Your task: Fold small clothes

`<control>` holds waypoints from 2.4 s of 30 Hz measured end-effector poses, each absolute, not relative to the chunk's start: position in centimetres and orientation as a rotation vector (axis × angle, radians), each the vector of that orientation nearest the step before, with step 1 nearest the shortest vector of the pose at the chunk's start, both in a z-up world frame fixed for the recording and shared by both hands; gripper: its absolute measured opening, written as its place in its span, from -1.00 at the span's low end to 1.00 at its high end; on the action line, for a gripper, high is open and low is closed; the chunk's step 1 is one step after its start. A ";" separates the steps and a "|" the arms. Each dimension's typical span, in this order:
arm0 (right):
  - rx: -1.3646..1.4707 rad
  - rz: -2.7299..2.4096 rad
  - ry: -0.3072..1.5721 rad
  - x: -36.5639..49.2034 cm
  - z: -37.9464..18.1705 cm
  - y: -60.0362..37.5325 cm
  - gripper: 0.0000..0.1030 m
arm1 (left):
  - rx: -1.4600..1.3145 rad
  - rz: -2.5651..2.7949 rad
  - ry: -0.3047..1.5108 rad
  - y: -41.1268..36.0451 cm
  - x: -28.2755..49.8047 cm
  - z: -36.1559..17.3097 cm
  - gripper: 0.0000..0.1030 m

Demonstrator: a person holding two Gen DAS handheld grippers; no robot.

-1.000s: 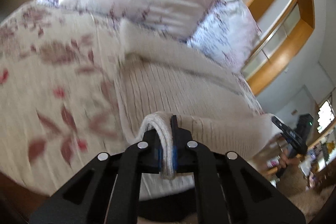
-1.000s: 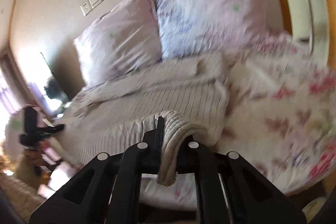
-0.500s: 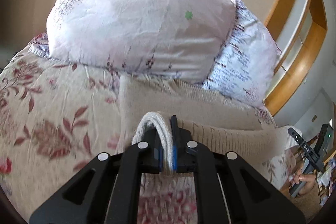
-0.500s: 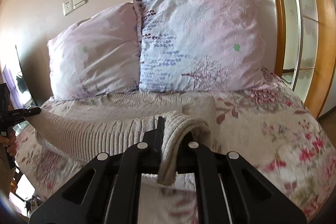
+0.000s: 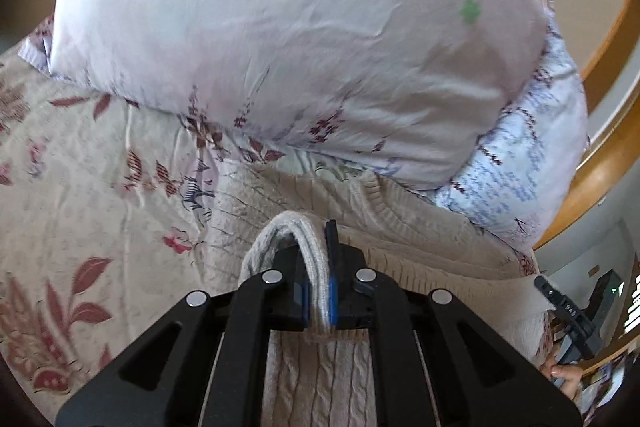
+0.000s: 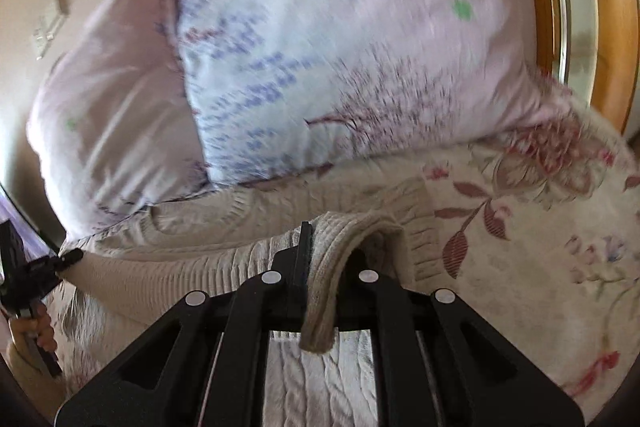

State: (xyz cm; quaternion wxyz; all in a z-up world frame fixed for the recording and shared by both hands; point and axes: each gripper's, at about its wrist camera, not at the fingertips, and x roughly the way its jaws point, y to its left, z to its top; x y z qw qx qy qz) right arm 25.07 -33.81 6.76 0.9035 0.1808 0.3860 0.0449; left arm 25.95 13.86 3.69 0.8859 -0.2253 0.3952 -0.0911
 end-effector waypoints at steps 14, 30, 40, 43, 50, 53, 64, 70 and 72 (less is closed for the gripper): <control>0.658 0.076 0.886 29.6 3.7 -36.0 -0.35 | -0.617 -0.229 0.881 14.4 29.4 1.5 -0.64; 0.501 0.026 0.811 23.9 7.1 -38.5 0.25 | -0.475 -0.266 0.797 15.8 24.6 4.4 0.11; 0.331 0.033 0.943 22.2 4.2 -36.3 -0.31 | -0.353 -0.220 0.876 15.0 22.7 2.2 -0.25; 0.287 0.029 0.944 22.1 3.8 -35.7 -0.68 | -0.351 -0.214 0.895 14.8 22.6 1.5 -0.43; 0.339 0.046 0.874 20.4 5.8 -36.1 -0.80 | -0.421 -0.247 0.905 15.7 22.2 1.6 -0.85; 0.327 0.034 0.859 19.4 6.1 -35.8 -0.80 | -0.428 -0.259 0.903 16.3 21.8 1.8 -0.85; 0.178 -0.077 0.940 20.5 3.4 -34.5 -0.79 | -0.433 -0.253 0.908 16.9 21.8 0.4 -0.80; 0.184 -0.089 0.951 20.8 4.6 -34.5 -0.19 | -0.511 -0.274 0.868 17.7 21.1 1.5 -0.24; 0.202 -0.093 0.902 20.2 5.8 -34.3 0.18 | -0.530 -0.255 0.840 18.4 20.9 2.1 0.04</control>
